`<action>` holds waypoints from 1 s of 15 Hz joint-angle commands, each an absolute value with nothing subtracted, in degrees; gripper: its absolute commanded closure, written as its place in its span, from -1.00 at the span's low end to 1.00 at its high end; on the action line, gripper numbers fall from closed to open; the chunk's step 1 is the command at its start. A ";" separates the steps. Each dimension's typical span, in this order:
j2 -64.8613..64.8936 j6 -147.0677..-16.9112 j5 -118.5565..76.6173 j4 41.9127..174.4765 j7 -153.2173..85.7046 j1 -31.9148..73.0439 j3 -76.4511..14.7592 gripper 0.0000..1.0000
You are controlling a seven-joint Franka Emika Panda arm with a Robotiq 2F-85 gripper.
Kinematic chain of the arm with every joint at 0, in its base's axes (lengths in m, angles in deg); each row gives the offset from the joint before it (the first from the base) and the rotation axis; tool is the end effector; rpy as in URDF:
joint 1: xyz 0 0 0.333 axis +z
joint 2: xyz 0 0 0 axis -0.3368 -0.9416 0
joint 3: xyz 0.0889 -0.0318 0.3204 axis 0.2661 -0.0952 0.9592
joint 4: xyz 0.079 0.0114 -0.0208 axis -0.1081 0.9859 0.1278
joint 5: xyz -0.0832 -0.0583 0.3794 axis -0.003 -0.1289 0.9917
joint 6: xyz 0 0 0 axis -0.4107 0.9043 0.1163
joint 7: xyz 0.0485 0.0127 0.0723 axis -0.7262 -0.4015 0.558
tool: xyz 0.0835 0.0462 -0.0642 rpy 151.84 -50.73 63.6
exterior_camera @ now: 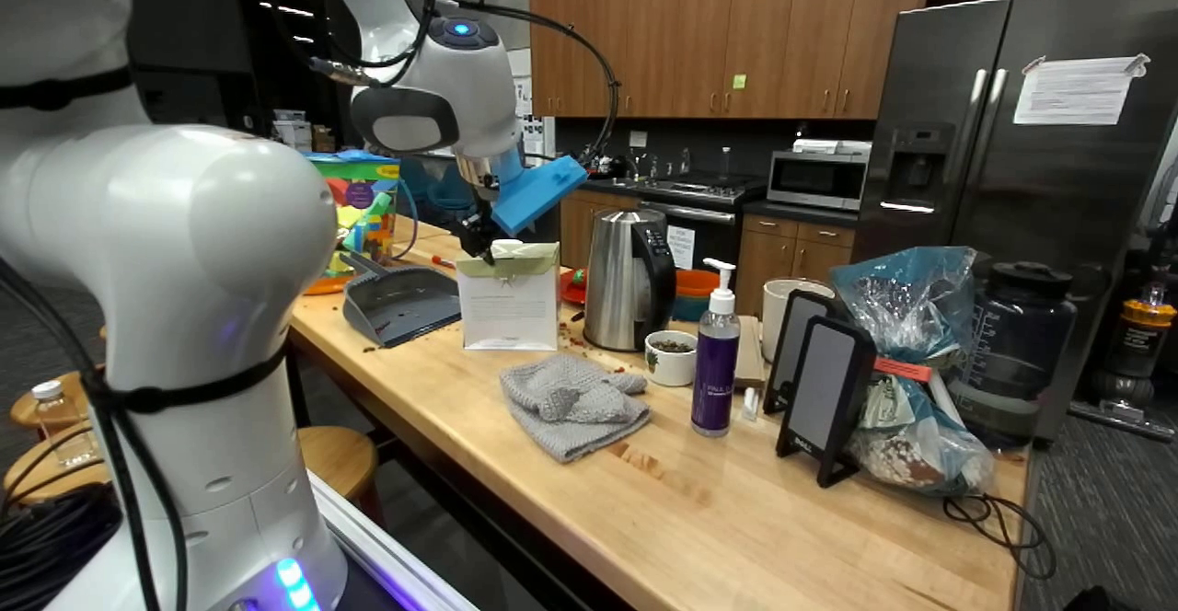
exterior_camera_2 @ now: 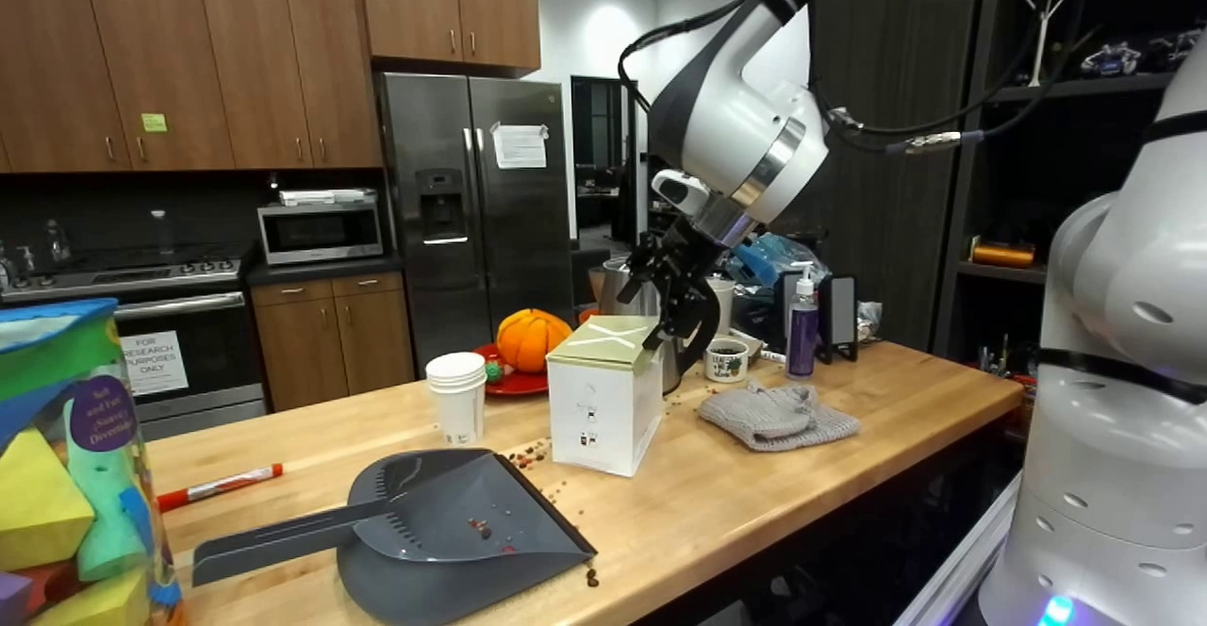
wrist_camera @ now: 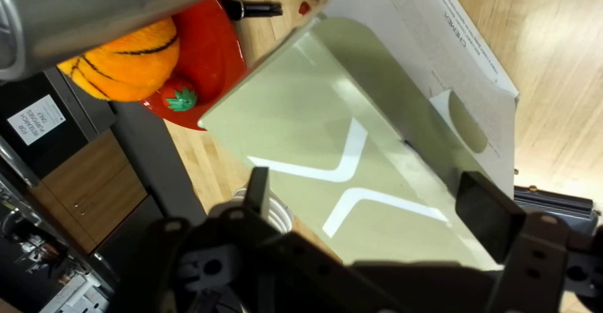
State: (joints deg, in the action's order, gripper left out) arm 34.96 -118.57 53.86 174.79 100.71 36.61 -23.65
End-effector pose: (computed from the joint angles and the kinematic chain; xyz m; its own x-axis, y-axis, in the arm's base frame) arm 0.3768 0.0673 0.3483 0.0382 0.9161 0.3991 0.8593 -0.2340 0.4548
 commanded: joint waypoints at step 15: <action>36.66 -119.63 75.00 174.85 122.18 37.23 -23.34 -1.00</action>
